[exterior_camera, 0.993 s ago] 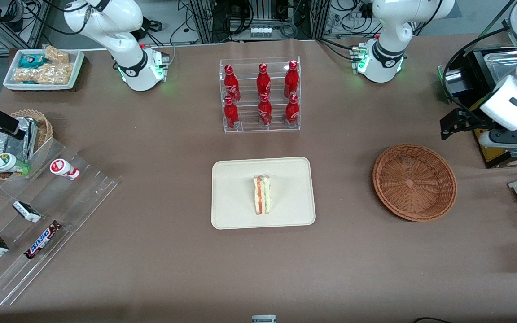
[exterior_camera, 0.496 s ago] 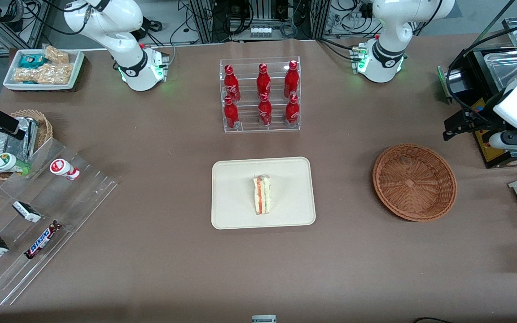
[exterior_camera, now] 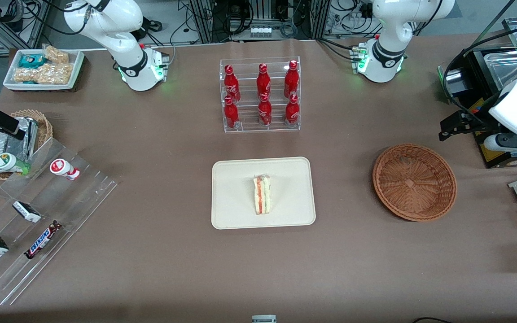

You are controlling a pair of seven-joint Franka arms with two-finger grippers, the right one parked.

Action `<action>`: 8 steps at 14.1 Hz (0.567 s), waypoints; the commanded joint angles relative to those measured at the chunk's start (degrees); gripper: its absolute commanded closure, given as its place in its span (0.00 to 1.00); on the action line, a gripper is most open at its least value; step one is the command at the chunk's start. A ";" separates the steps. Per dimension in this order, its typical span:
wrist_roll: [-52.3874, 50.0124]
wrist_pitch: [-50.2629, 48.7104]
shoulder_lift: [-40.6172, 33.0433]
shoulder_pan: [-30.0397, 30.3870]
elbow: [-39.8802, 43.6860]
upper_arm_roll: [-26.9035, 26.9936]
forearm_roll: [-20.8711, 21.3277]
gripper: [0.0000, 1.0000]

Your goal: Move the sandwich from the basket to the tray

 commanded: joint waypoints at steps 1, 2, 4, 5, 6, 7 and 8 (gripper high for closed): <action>0.65 -2.01 -0.73 -0.30 0.64 0.25 0.17 0.00; 0.56 -2.71 -0.73 -0.30 0.81 0.17 0.17 0.00; 0.65 -3.59 -1.43 -0.30 0.64 0.08 0.26 0.00; 0.65 -3.68 -1.69 -0.30 0.55 0.16 0.26 0.00; 0.65 -3.68 -1.70 -0.30 0.55 0.16 0.26 0.00; 0.74 -3.68 -1.70 -0.30 0.55 0.16 0.26 0.00; 0.74 -3.68 -1.78 -0.30 0.55 0.16 0.34 0.00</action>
